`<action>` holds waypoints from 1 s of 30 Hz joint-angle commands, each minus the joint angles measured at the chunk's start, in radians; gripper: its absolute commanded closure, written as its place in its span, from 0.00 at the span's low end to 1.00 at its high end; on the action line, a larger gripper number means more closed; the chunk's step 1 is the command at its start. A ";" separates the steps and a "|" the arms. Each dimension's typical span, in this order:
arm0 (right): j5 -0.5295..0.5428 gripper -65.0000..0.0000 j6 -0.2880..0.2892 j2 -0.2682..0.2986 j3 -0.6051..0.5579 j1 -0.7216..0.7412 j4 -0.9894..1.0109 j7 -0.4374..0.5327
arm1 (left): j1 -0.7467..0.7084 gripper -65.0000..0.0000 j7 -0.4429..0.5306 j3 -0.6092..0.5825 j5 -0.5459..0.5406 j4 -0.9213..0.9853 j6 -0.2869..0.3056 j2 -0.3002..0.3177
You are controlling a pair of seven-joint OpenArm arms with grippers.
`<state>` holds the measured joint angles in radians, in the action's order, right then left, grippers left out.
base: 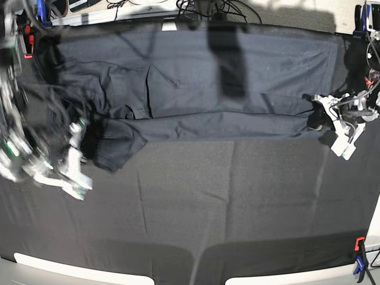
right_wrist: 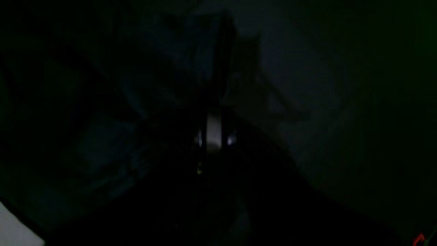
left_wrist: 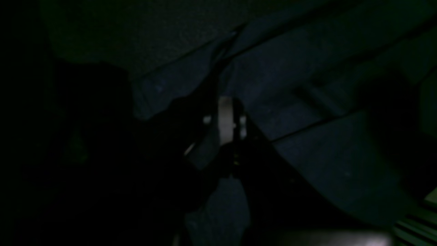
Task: Layout the t-shirt on the table in an organized manner, then fold the t-shirt properly
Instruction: 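Drag the folded strip toward the robot base with both grippers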
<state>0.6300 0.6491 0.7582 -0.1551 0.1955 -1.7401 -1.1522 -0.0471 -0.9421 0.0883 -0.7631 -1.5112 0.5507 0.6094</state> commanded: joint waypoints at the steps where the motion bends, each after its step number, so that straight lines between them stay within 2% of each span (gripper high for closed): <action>1: 0.007 1.00 -0.008 0.017 0.055 -0.032 -0.049 0.007 | 0.016 1.00 0.019 0.010 -0.004 -0.016 0.003 0.020; 7: 0.010 1.00 -0.008 -0.002 0.320 -0.350 -0.315 0.007 | 0.016 1.00 0.019 0.010 0.003 -0.016 0.003 0.020; 10: 0.022 1.00 -0.010 -0.064 0.441 -0.486 -0.425 0.007 | 0.016 1.00 0.019 0.010 0.003 -0.016 0.003 0.020; 12: 0.066 1.00 -0.008 -0.114 0.515 -0.568 -0.490 0.007 | 0.016 1.00 0.019 0.010 0.003 -0.016 0.003 0.020; 17: 0.111 1.00 0.033 -0.229 0.673 -0.743 -0.616 0.007 | 0.016 1.00 0.023 0.010 0.003 -0.016 0.003 0.020; 19: 0.132 1.00 0.049 -0.263 0.726 -0.799 -0.616 0.007 | 0.016 1.00 0.024 0.010 0.003 -0.016 0.003 0.020; 26: 0.134 1.00 0.049 -0.373 0.858 -0.973 -0.616 0.007 | 0.016 1.00 0.023 0.010 -0.001 -0.016 0.003 0.020; 30: 0.134 1.00 0.049 -0.383 0.875 -1.043 -0.616 0.008 | 0.016 1.00 0.022 0.010 -0.001 -0.016 0.003 0.020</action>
<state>0.7570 0.6708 0.3634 0.7097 -0.8429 -2.3413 -1.1610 -0.0467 -0.9398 0.0883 -0.7521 -1.5112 0.5507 0.6102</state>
